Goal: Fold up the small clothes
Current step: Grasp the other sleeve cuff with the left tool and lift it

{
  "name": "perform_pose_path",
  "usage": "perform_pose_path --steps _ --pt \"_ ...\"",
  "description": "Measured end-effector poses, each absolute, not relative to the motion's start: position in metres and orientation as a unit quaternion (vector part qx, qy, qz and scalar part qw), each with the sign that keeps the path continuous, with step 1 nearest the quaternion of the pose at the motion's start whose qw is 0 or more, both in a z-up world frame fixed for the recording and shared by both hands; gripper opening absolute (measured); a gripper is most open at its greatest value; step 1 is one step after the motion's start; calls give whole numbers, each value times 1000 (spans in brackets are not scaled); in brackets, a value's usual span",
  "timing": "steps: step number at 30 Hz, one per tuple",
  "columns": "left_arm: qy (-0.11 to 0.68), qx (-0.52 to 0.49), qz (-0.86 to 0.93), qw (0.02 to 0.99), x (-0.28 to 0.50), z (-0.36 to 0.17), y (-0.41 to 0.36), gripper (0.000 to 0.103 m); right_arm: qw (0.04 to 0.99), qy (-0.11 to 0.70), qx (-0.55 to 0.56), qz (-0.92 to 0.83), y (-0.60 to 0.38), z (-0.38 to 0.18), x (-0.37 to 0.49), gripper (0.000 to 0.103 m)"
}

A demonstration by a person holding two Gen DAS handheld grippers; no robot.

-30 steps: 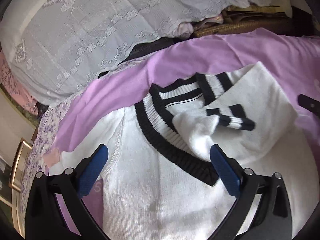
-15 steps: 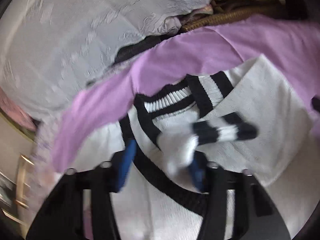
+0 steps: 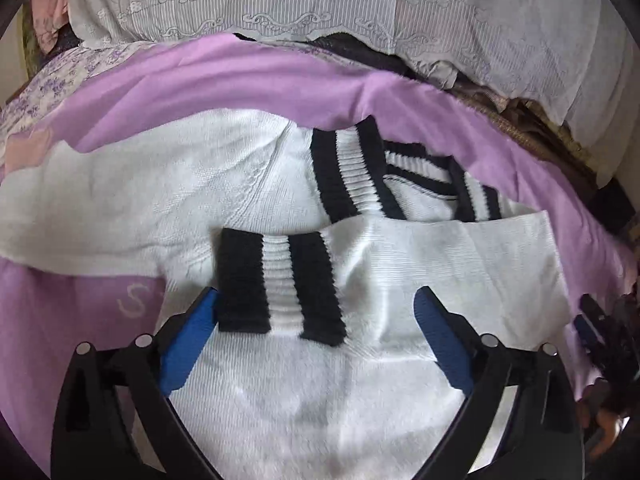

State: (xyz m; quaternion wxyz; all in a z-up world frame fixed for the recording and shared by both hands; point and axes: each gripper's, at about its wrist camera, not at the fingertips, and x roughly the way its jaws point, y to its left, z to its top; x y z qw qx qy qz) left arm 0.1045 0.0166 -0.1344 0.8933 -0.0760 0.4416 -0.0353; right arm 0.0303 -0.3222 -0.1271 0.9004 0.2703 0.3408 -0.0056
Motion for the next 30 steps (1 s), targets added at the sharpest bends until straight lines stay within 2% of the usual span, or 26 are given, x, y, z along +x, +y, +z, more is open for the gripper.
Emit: perform_pose_path --steps 4,6,8,10,12,15,17,20,21,22,23,24,25,26,30 --pt "447 -127 -36 885 114 -142 36 80 903 337 269 2 -322 -125 30 87" --pt "434 -131 -36 890 114 -135 42 70 908 321 269 4 -321 -119 25 79" --pt "434 -119 -30 892 120 -135 42 51 919 295 261 21 -315 -104 20 75" --pt "438 -105 -27 893 125 -136 42 48 921 287 257 59 -304 -91 22 69" --pt "433 -97 -26 896 130 -134 40 45 919 297 236 101 -286 -79 30 54" --pt "425 -53 -3 904 133 -132 37 35 915 344 179 110 -255 -82 52 53" --pt "435 -44 4 899 132 -139 39 32 895 405 166 91 -250 -109 72 52" --pt "430 -40 14 902 118 -136 42 31 888 397 209 98 -267 -119 70 49" --pt "427 -45 14 903 112 -133 44 31 892 387 213 96 -271 -117 64 50" --pt "424 -58 5 904 105 -128 49 36 897 373 219 95 -275 -116 57 50" --pt "423 -74 -7 903 98 -123 56 54 898 363 232 90 -281 -117 49 58" --pt "421 -93 -21 902 93 -118 65 64 896 364 244 75 -287 -118 43 76" --pt "415 -114 -20 902 86 -112 80 81 894 362 254 66 -291 -120 39 81" --pt "406 -126 -2 905 80 -107 95 89 890 361 272 63 -299 -124 33 82" --pt "389 -203 26 898 59 -100 173 90 877 350 322 64 -315 -131 17 82"
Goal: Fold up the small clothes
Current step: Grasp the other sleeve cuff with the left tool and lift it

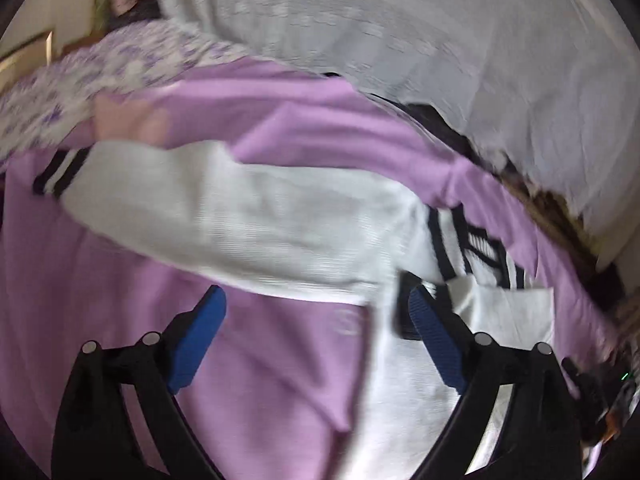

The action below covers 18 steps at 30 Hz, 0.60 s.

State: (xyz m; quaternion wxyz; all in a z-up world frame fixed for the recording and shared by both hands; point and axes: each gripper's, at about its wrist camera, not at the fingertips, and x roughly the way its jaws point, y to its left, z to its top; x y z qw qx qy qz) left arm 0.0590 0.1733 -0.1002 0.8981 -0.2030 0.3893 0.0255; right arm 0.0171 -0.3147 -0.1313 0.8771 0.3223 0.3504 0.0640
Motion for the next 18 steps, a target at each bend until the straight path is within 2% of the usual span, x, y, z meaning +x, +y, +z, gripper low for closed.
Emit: perform_pose_path --steps 4,7,12,13,15,17,18 --pt "398 -329 79 853 53 -130 266 90 882 357 302 62 -305 -132 23 87" --pt "358 -454 50 815 53 -154 312 89 882 356 303 64 -306 -133 23 89" --pt "332 -482 89 806 76 -153 340 87 882 356 302 66 -304 -133 26 91" --pt "326 -486 101 805 80 -152 344 82 882 357 301 68 -302 -132 27 92" --pt "323 -474 113 812 83 -149 345 63 882 359 297 71 -299 -132 28 97" --pt "326 -452 112 823 84 -151 344 31 883 364 288 73 -296 -131 29 99" --pt "326 -449 111 825 83 -154 344 24 883 367 285 70 -294 -131 30 99"
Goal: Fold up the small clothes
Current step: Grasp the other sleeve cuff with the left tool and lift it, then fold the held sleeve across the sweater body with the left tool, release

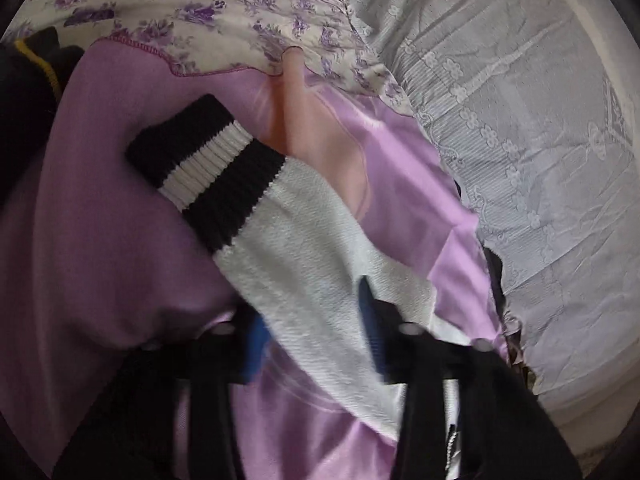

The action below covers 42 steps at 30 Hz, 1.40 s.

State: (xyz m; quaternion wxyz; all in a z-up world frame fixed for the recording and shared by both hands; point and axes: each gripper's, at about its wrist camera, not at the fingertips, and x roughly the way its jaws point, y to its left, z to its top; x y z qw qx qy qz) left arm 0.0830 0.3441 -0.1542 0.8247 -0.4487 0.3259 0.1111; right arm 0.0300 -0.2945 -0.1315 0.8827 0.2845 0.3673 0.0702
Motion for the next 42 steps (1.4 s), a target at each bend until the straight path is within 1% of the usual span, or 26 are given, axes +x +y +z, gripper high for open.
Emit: perform_pose_path --steps 1,2,4,6,9,15,21,26,42 --pt "326 -449 109 825 81 -158 346 16 883 369 283 69 -294 -131 30 99" --pt "324 -455 105 823 77 -160 349 12 883 369 283 69 -294 -131 30 99" --pt "316 -465 97 822 72 -159 351 9 883 368 284 70 -294 -131 30 100" --pt "311 -450 96 832 69 -149 346 6 883 369 284 70 -295 -131 30 99" --pt "311 -398 92 858 71 -124 326 6 882 369 284 70 -295 -131 30 100" --pt "308 -266 67 911 75 -66 253 6 882 369 284 70 -295 -131 30 100" --pt "314 -182 25 931 80 -38 188 6 882 370 284 69 -295 -131 30 100" --pt "320 -134 -7 938 84 -33 136 6 882 370 284 69 -295 -131 30 100" --pt "337 -71 -122 931 92 -40 -7 6 881 371 284 68 -295 -130 31 100"
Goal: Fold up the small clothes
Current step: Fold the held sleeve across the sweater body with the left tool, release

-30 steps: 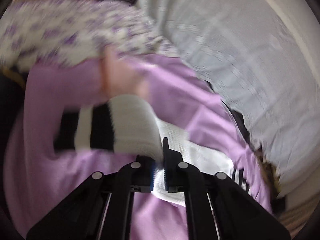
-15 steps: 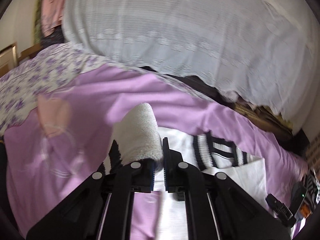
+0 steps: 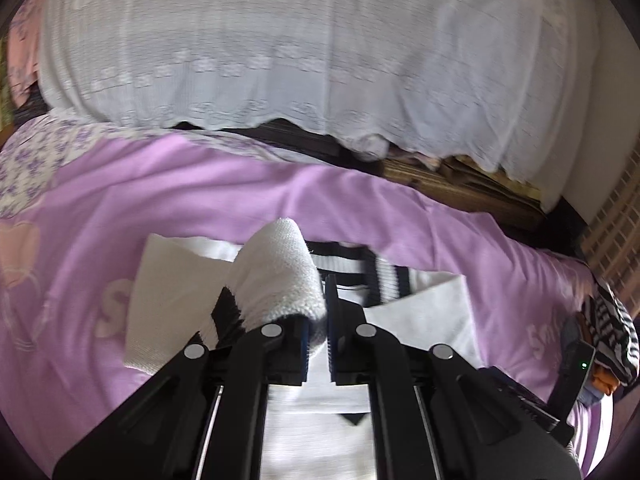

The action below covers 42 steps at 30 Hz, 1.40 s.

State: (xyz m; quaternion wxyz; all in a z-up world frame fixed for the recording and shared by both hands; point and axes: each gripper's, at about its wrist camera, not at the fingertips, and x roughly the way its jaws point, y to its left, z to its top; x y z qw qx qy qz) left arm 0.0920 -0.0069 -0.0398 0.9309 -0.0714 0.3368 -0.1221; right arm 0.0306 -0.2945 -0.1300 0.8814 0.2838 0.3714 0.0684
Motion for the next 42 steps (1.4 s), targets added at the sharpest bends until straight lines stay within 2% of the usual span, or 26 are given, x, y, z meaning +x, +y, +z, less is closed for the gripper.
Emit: perform_pose_path --steps 6,10,15,16,17,18,19,21,25,31,38,42 --pt "358 -45 -150 920 93 -62 -56 6 881 372 285 68 -295 -130 31 100" --pt "389 -10 -155 908 97 -95 -88 6 881 370 288 69 -295 -131 30 100" --pt "430 14 -155 889 97 -129 -100 18 880 370 288 69 -295 -132 30 100" --pt "429 22 -155 890 93 -131 -101 27 880 370 288 69 -295 -132 30 100" --pt "425 34 -155 891 87 -130 -101 46 880 370 288 69 -295 -132 30 100" --pt "420 42 -154 893 83 -129 -100 56 880 370 288 69 -295 -131 30 100" --pt "409 57 -148 899 74 -125 -98 74 880 370 288 69 -295 -131 30 100" --pt "388 80 -141 907 61 -119 -92 84 880 371 288 69 -295 -131 30 100" --pt "367 94 -123 917 44 -104 -62 93 881 371 286 68 -295 -131 30 100" --pt "339 59 -17 939 56 -88 12 98 910 344 225 51 -281 -106 20 99" --pt "427 -66 38 901 116 -131 89 98 941 313 6 128 -177 -63 14 99" --pt "445 -34 40 894 122 -143 84 99 935 290 -135 155 -116 -64 13 98"
